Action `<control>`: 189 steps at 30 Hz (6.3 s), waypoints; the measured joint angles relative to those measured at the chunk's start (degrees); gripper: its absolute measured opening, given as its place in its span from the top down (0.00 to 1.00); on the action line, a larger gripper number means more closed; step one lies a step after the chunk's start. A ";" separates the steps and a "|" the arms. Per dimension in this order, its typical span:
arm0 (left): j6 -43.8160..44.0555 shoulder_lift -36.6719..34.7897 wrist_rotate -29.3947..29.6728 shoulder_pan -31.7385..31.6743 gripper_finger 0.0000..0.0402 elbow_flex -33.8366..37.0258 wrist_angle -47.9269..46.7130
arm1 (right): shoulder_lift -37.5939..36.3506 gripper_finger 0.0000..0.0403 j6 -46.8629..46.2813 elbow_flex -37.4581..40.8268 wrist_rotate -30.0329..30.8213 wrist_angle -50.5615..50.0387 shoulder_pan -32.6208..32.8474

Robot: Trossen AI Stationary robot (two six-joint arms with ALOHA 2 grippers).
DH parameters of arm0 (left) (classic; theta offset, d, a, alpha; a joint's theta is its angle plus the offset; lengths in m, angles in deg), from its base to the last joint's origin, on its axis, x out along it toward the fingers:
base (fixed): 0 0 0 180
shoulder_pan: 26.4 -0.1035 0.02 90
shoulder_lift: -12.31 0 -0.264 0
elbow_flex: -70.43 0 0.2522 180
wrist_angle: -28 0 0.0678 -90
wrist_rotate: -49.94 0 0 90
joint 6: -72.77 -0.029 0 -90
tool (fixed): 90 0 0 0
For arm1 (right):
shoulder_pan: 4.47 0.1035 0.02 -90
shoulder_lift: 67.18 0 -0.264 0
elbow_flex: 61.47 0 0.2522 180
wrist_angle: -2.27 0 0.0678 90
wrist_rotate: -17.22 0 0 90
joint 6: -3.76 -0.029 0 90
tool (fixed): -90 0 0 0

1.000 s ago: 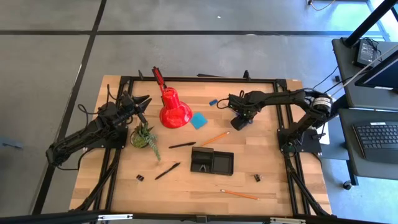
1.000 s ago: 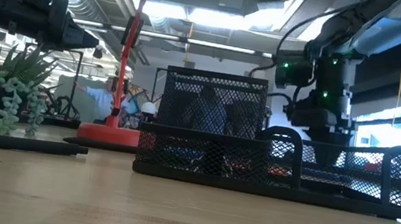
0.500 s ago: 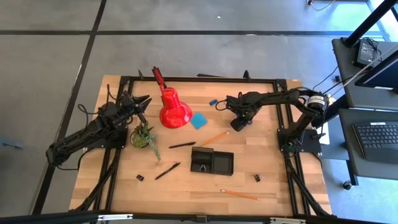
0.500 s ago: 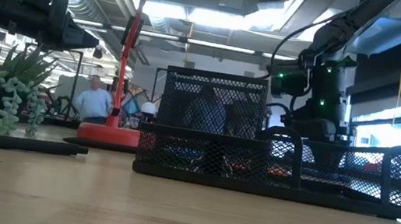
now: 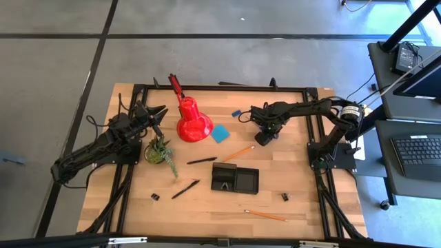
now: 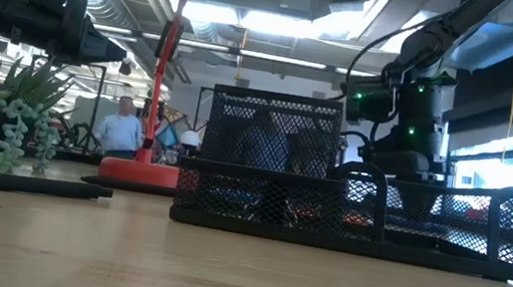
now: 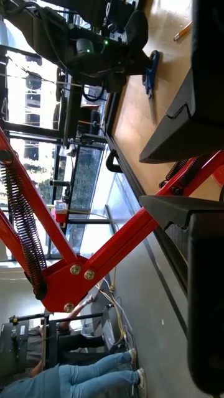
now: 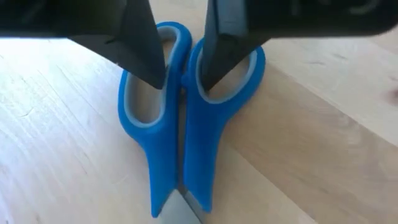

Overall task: Pick and place office supplies into organizer
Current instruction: Put the blue scissors into the desk organizer

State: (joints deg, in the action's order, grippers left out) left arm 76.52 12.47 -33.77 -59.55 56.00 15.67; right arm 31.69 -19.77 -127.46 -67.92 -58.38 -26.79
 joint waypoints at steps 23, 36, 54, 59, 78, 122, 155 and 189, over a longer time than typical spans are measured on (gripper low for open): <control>0.00 0.00 0.01 0.00 0.78 0.00 0.00 | -0.22 0.81 1.75 -4.82 2.29 -5.46 1.27; -1.40 0.00 -2.96 0.05 0.78 0.02 -0.04 | -0.44 0.99 3.38 -18.51 4.83 -20.57 9.02; -1.44 -0.01 -2.96 0.05 0.78 0.02 -0.49 | -0.46 0.83 2.83 -19.54 6.01 -21.18 9.86; -1.36 -0.02 -2.96 0.05 0.78 0.02 -0.50 | -0.50 0.65 1.12 -18.82 5.93 -21.20 9.53; 1.07 -0.02 -4.75 0.05 0.78 0.02 -0.92 | -0.50 0.58 -5.95 -3.43 0.06 -2.06 3.61; 1.05 -0.02 -4.55 0.05 0.78 0.02 -0.87 | -0.48 0.79 -3.08 0.63 0.15 5.73 3.50; 4.44 0.00 -21.31 2.52 0.78 0.02 1.50 | -0.50 0.79 -1.40 -33.02 4.33 -30.43 25.30; 14.05 28.17 2.09 46.49 0.72 -4.88 22.41 | -0.50 0.79 18.81 -33.20 31.76 -14.77 42.91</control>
State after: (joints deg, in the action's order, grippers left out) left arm 90.57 40.64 -31.68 -13.07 51.13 38.08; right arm 31.19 -0.96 -160.66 -36.16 -73.15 16.11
